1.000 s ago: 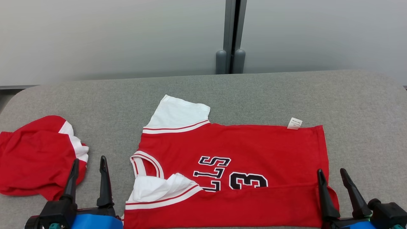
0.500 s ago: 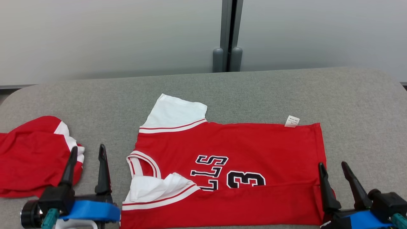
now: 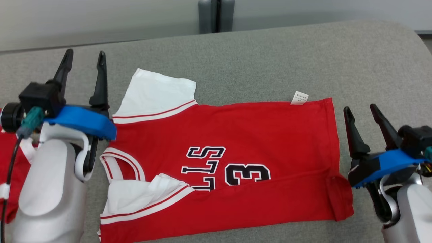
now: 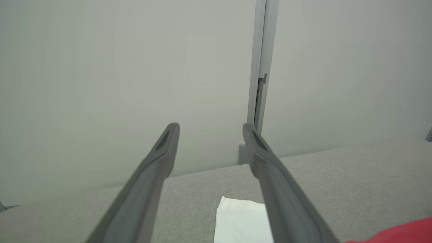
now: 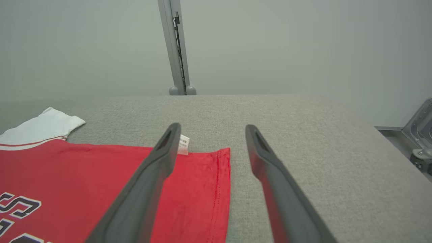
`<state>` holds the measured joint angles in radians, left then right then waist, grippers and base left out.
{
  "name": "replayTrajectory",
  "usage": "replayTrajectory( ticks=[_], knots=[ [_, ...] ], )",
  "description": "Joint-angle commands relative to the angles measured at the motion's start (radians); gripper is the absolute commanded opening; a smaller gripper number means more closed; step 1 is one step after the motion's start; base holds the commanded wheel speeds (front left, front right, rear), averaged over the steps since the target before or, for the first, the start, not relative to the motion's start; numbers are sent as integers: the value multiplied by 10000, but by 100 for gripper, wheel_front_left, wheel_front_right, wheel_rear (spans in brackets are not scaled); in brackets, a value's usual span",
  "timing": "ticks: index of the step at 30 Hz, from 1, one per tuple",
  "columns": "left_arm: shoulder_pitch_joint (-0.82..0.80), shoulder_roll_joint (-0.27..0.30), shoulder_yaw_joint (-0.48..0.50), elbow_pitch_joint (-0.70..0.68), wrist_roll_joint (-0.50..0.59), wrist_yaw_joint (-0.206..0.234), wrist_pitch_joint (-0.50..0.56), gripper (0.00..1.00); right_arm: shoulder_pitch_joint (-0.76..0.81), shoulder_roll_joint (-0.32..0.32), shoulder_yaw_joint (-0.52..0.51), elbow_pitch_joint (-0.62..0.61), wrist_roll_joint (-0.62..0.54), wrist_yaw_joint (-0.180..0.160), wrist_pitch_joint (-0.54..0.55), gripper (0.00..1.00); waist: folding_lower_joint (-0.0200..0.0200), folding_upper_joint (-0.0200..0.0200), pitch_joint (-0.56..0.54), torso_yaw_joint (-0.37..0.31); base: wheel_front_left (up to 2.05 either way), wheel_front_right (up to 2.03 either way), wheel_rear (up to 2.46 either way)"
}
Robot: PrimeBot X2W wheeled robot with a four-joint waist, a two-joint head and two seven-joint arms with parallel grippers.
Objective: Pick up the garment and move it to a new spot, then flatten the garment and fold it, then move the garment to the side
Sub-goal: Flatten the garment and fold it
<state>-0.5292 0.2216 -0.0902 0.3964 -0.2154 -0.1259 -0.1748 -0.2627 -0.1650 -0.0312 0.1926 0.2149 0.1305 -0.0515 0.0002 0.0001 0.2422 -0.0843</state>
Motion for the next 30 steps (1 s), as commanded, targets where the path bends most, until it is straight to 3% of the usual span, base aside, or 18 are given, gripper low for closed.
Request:
replayTrajectory(
  ticks=[1, 16, 30],
  knots=[
    [-662, 145, -411, 369, -301, -65, 267, 100, -494, -113, 51, 218, 67, 5, 199, 100, -2, -1, 368, 9, 0, 0, 0],
    [-3841, 1490, -3368, 3122, -2375, -45, 1993, 100, -3011, -180, 954, 1692, 522, 5, 685, 100, -2, -1, 2274, -757, 0, 0, 0],
    [-4533, 1695, -4569, 4669, -3609, -47, 2168, 100, -3825, -104, 1559, 2532, 823, 5, 471, 100, -2, -1, 2873, -1107, 0, 0, 0]
  ],
)
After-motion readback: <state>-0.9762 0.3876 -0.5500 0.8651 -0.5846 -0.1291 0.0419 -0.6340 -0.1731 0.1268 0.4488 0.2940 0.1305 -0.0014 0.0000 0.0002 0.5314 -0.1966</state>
